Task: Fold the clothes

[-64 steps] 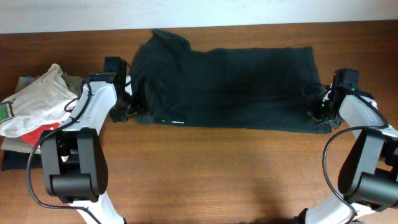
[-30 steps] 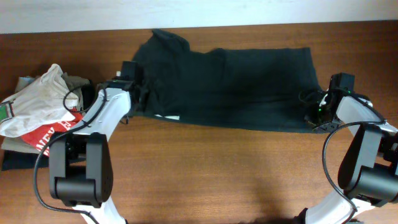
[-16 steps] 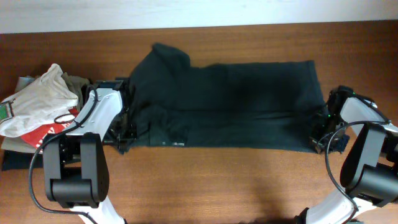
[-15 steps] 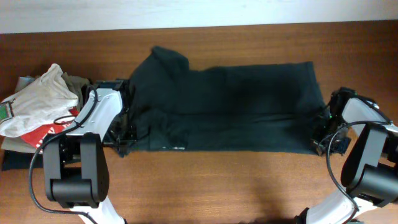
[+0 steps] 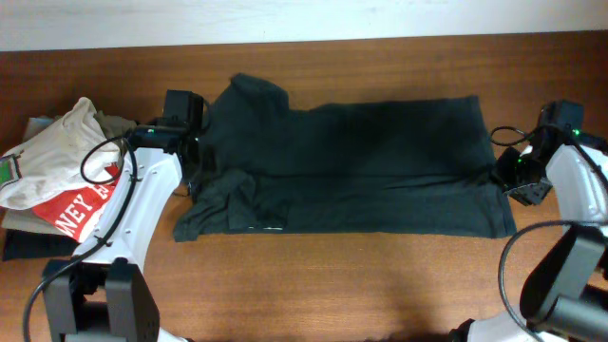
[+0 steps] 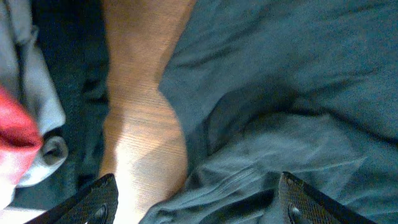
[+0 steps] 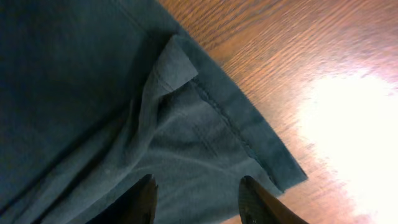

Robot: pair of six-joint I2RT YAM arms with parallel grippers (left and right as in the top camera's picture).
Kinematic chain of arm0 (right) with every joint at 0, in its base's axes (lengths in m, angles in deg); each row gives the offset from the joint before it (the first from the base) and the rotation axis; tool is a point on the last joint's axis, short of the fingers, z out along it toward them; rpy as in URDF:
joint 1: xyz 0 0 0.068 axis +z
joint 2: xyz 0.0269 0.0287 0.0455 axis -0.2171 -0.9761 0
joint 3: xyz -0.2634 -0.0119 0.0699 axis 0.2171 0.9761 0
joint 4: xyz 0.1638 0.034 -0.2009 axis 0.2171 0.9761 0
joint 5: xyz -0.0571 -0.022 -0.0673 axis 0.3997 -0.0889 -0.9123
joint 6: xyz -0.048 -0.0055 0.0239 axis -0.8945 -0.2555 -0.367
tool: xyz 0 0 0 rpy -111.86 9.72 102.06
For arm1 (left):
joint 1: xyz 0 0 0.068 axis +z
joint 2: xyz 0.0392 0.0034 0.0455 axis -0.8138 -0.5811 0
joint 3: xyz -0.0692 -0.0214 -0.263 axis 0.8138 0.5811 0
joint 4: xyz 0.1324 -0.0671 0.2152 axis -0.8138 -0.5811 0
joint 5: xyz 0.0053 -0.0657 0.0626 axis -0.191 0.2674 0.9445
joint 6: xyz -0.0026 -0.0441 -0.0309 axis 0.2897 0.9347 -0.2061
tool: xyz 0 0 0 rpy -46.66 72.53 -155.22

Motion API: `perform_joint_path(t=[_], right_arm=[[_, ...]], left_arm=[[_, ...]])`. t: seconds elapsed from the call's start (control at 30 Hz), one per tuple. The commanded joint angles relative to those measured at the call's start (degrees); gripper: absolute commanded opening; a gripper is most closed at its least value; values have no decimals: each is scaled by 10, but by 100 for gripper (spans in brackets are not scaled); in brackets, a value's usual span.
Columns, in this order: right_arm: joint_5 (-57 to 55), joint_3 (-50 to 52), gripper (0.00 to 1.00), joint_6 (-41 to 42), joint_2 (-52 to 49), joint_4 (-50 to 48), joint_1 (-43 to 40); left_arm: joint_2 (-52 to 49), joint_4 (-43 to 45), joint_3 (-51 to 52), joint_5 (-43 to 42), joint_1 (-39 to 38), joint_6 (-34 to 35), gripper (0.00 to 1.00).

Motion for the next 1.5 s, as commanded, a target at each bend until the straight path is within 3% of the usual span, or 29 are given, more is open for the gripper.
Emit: perform_joint_path(t=[0.0,0.2,0.27,0.4,0.47,0.53,0.57,0.6,0.73,0.83,0.93,1.1,1.27,1.3,1.33,1.4,1.43,1.47], right_arm=[[52,-1,40,2,-50,-34,0],[59,-1,22,5,-101,-115,6],[59,-1,4,5,-111,-127,15],[99,-38,4,5,-111,-157,25],[76,-71,4,22,-111,-158,22],[66,-75,10,26,-112,-159,14],[66,-75,15,26,-112,-155,13],[64,-75,27,26,-112,-145,9],[64,-77,33,25,-98,-90,2],[65,-77,35,-3,-48,-25,2],[69,-77,39,-20,-16,42,3],[70,-77,42,-19,-16,87,3],[69,-77,42,-20,-16,88,3],[70,-77,42,-20,-16,80,3],[69,-77,42,-20,-16,74,3],[70,-77,38,-20,-16,62,3],[69,-77,28,-20,-16,50,3],[70,-77,19,-27,-16,24,3]], left_arm=[[10,16,-2,-44,1,2,82],[10,14,-2,-45,1,2,82],[10,14,-2,-45,1,2,82],[10,39,-2,-45,1,1,82],[10,72,-2,-45,1,1,82],[10,120,-2,-45,1,1,82],[10,132,-2,-45,1,1,82],[9,146,-2,-49,1,-11,82],[8,209,-3,-95,1,-140,81],[-33,236,-35,-105,1,-187,81],[-148,228,-150,-147,1,-195,81],[-392,136,-449,-215,-11,-194,81],[-494,201,-502,-214,-40,-194,81],[-506,197,-502,-214,-47,-194,73],[-512,186,-502,-212,-50,-194,59],[-509,160,-504,-166,-50,-183,13],[-505,141,-518,-143,-47,-158,1],[-501,111,-548,-144,-43,-136,1]])
